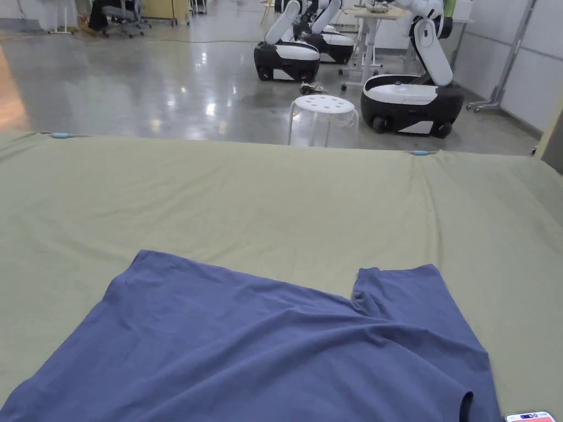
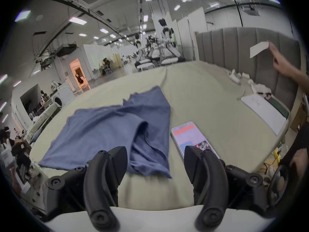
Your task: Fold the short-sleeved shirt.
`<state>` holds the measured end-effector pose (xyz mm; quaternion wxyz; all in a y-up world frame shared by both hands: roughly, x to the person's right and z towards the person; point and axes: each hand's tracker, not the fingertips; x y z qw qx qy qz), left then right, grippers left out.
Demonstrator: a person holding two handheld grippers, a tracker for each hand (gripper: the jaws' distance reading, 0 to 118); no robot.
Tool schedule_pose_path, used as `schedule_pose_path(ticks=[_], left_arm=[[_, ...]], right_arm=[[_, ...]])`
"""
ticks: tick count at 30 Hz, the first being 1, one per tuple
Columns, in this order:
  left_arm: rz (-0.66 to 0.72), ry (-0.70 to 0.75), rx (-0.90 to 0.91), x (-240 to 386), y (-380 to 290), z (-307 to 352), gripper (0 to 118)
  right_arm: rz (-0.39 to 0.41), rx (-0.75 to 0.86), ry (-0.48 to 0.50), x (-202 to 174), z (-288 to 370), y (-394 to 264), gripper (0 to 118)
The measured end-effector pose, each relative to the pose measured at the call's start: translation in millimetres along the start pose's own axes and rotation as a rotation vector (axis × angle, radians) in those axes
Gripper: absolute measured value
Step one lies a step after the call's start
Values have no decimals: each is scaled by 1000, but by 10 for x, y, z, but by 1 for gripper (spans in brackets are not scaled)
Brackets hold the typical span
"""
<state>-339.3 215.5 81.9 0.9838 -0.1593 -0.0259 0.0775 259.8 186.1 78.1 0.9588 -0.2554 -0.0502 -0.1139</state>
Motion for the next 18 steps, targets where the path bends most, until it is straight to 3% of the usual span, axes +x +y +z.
schedule_pose_path(ticks=[7, 11, 12, 14, 15, 16, 17, 18], left_arm=[[-82, -111, 146, 817, 376, 120, 66], [-136, -176, 175, 1202, 437, 96, 65], [-174, -170, 181, 1290, 430, 83, 64], [-250, -167, 168, 1467, 430, 64, 57], [-254, -174, 167, 1528, 431, 61, 39], [-236, -187, 163, 1573, 422, 55, 17], [-224, -216, 154, 1596, 420, 52, 6], [-211, -235, 152, 1621, 428, 53, 4]], right_arm=[[112, 192, 65, -372, 258, 240, 78], [152, 217, 73, -576, 367, 310, 77], [160, 211, 81, -607, 377, 323, 72], [182, 207, 99, -662, 396, 327, 47], [193, 214, 94, -728, 405, 321, 24], [209, 216, 91, -763, 406, 316, 8], [228, 217, 92, -788, 405, 303, 1], [241, 225, 81, -807, 404, 289, 0]])
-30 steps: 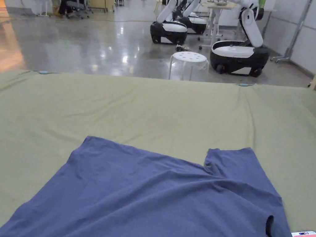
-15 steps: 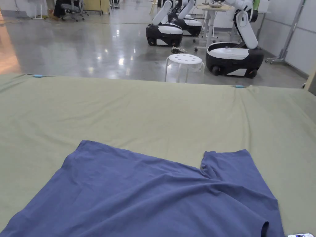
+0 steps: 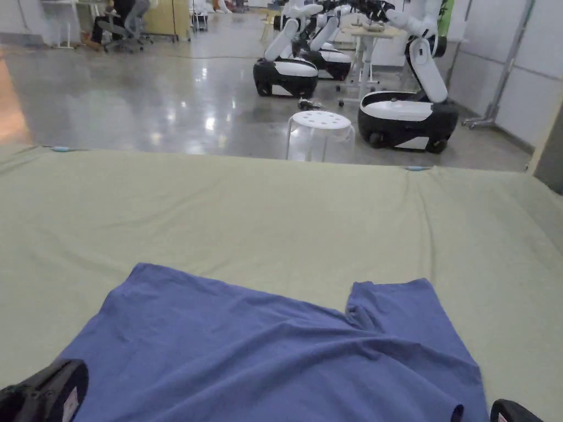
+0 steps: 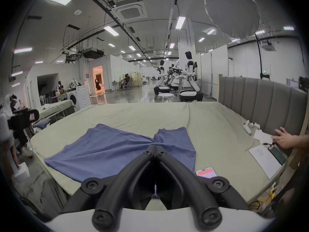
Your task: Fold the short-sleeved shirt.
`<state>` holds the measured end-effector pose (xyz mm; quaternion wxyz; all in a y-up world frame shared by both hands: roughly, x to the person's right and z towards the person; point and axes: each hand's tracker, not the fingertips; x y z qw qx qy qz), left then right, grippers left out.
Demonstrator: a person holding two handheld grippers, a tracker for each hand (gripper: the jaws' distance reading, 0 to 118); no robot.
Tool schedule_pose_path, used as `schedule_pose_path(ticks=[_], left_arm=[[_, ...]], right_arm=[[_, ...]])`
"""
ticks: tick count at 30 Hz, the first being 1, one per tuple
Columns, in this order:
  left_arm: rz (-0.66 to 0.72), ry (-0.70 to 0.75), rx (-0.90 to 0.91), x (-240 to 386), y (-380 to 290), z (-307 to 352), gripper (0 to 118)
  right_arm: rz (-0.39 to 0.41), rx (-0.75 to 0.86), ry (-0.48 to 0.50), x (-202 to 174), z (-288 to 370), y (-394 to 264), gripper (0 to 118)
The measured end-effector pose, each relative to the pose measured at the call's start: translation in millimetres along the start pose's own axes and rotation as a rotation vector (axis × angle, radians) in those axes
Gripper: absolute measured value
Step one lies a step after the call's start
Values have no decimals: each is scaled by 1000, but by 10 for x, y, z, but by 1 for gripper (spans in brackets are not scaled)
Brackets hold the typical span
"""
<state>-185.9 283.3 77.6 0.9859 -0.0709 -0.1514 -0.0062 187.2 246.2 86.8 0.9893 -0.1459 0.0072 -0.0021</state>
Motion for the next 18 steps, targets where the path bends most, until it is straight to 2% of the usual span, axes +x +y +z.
schedule_pose_path(ticks=[2, 10, 15, 16, 17, 18], left_arm=[[-6, 21, -16, 69, 14, -39, 3], [0, 30, -47, -128, 60, -166, 3], [47, -20, -121, -507, 197, -776, 4], [59, -71, -153, -601, 221, -966, 8], [92, -116, -194, -739, 247, -1210, 27], [136, -175, -247, -842, 282, -1484, 58]], right_arm=[[27, -7, -32, -97, -18, 12, 0], [16, -11, -15, -83, -63, 23, 0], [-11, -28, 7, -6, -95, -17, 0], [-19, -34, 10, 12, -101, -36, 0], [-29, -43, 13, 37, -119, -52, 0], [-40, -58, 19, 68, -139, -72, 0]])
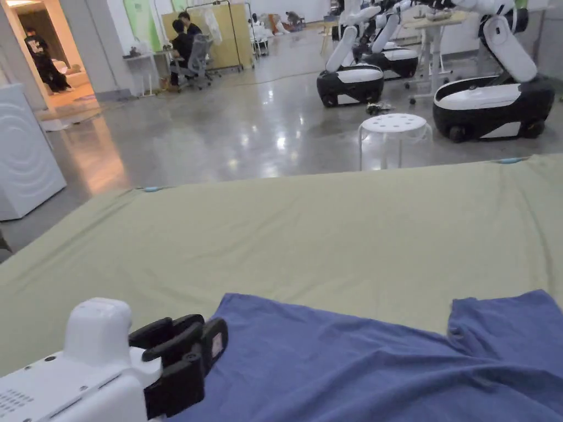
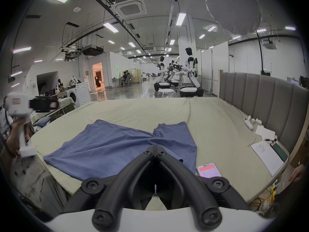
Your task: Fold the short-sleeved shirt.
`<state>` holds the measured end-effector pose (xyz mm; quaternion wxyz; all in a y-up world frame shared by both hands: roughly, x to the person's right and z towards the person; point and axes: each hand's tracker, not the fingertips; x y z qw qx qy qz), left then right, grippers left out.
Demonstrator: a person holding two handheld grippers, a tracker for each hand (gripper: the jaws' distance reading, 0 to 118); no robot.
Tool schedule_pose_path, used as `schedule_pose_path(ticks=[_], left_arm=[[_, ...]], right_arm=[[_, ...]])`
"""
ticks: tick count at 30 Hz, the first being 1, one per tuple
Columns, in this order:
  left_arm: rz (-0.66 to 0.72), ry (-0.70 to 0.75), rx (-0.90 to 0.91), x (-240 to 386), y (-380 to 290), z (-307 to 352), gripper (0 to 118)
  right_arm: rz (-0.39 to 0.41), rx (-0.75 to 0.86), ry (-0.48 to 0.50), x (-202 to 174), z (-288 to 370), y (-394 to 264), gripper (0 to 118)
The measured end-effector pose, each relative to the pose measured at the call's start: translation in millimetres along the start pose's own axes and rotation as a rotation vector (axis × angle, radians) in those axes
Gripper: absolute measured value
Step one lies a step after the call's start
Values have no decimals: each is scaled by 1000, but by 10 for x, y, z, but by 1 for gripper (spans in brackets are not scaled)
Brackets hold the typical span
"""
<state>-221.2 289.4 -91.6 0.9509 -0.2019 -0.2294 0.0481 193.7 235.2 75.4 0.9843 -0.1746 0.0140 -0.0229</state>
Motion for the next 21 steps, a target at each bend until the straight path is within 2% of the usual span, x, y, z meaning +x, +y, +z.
schedule_pose_path(ticks=[1, 2, 6, 8, 11, 15, 17, 21], left_arm=[[37, 15, -21, -160, 51, -227, 65], [85, 16, -46, -313, 113, -501, 65], [126, 45, -219, -952, 334, -1563, 65], [191, 110, -294, -1228, 358, -1999, 66], [200, 207, -377, -1571, 290, -2547, 66], [213, 290, -480, -1836, 125, -2993, 65], [199, 284, -491, -1875, 55, -3087, 64], [226, 267, -575, -1837, -135, -3209, 54]], right_arm=[[-8, -11, 1, 26, -16, -20, 0], [-16, -26, -6, 55, -38, -40, 0], [-61, -81, -18, 204, -135, -126, 0], [-104, -108, -38, 281, -176, -160, 0], [-171, -140, -61, 414, -206, -214, 0], [-196, -188, -114, 577, -231, -293, 0], [-210, -211, -132, 636, -248, -315, 0], [-226, -228, -150, 671, -250, -321, 0]])
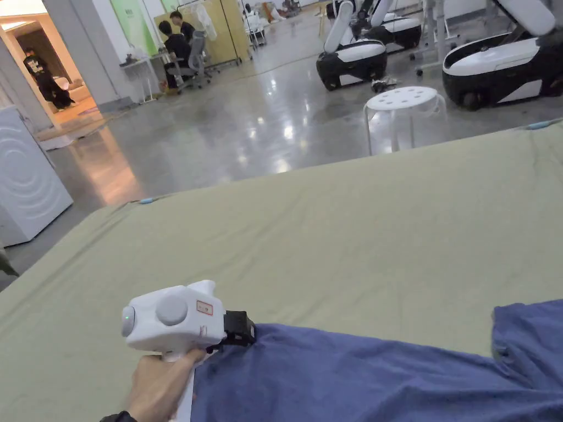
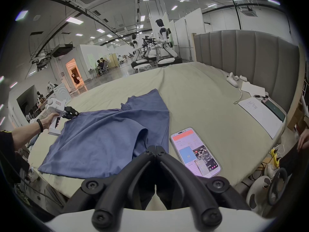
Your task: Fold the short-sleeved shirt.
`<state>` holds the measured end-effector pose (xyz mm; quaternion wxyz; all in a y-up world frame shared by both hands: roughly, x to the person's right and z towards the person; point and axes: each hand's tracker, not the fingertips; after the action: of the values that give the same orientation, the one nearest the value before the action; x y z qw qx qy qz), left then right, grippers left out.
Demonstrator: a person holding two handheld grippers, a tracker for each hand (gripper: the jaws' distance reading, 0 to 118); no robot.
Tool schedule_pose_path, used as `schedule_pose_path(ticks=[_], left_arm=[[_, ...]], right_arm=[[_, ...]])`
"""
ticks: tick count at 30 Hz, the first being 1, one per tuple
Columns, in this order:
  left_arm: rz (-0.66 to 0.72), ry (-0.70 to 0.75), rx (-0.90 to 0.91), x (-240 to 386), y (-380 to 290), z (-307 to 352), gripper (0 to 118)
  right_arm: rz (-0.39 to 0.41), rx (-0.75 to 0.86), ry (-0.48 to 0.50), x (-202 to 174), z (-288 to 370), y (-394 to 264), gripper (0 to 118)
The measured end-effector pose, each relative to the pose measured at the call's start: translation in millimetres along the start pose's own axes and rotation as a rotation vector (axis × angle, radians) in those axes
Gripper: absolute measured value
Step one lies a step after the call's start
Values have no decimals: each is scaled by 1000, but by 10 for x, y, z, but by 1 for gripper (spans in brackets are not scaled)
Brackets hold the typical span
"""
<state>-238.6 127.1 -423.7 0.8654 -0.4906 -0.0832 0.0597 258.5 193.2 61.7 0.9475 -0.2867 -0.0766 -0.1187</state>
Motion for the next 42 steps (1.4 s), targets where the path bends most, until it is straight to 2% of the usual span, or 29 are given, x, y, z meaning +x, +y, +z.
schedule_pose_path(ticks=[3, 5, 8, 9, 10, 12, 13, 14, 15, 18, 21, 22, 23, 24, 25, 26, 27, 28, 30, 31, 32, 33, 34, 35, 37, 39, 42], left_arm=[[-77, 102, 41, 182, -82, 6, 41], [-128, 121, 18, 275, -68, 7, 22], [-205, 133, -9, 372, -67, 32, 15], [-202, 123, -15, 387, -72, 21, 16], [-212, 131, -24, 401, -76, -11, 15], [-222, 140, -49, 269, 45, -139, 16], [-215, 140, -56, 272, 69, -145, 15], [-204, 142, -69, 271, 92, -149, 15], [-204, 145, -80, 309, 91, -138, 15], [-215, 150, -101, 330, 108, -161, 15], [-201, 153, -109, 310, 134, -201, 15], [-204, 157, -108, 314, 128, -211, 16], [-211, 161, -106, 210, 204, -324, 16], [-214, 164, -104, 148, 245, -393, 16], [-216, 166, -101, 134, 254, -407, 16], [-217, 167, -99, 123, 261, -414, 16], [-215, 168, -95, 168, 233, -388, 16], [-207, 165, -94, 169, 227, -387, 16], [-197, 159, -82, 131, 230, -359, 14], [-192, 152, -60, 132, 196, -287, 12], [-187, 142, 16, 124, 149, -156, 7], [-182, 117, 70, 112, 109, 13, 6], [-207, 101, 131, 99, 79, 201, 5], [-248, 79, 187, 95, 70, 402, 5], [-233, 26, 280, 87, 59, 856, 5], [-210, -54, 392, 142, -70, 1560, 5], [-229, -77, 520, 232, -135, 2377, 4]], right_arm=[[19, -9, -15, -6, -18, 23, 0], [22, -9, -16, 2, -47, 69, 0], [-9, 9, 14, 32, -87, 193, 0], [-13, 7, 24, 42, -130, 272, 8], [-16, -10, 33, 53, -214, 390, 25], [-8, -52, 47, 60, -431, 604, 76], [3, -64, 65, 64, -557, 681, 84], [-1, -92, 78, 103, -832, 879, 84], [-22, -130, 86, 125, -1033, 994, 92], [-110, -231, 120, 276, -1716, 1202, 90], [-86, -348, 0, 335, -2367, 1204, 90], [-116, -414, -54, 417, -2596, 1169, 88], [-146, -467, -81, 448, -2735, 1114, 78], [-158, -502, -90, 451, -2809, 1007, 56], [-86, -440, -170, 371, -2723, 954, 52], [-49, -390, -126, 289, -2648, 969, 48], [-31, -365, -131, 198, -2560, 965, 25], [-31, -357, -88, 143, -2524, 943, 2], [-21, -380, -89, 57, -2539, 917, 2], [-39, -424, -11, 59, -2572, 897, 2], [-31, -378, -22, 13, -2517, 891, 2], [46, -288, -112, -70, -2382, 934, 2], [62, -240, -112, -109, -2277, 986, 2], [38, -208, -43, -117, -2142, 1072, 2], [52, -149, -34, -181, -1909, 1289, 2], [103, -43, -2, -240, -1601, 1588, 2], [122, 61, 19, -338, -1198, 2045, 2]])
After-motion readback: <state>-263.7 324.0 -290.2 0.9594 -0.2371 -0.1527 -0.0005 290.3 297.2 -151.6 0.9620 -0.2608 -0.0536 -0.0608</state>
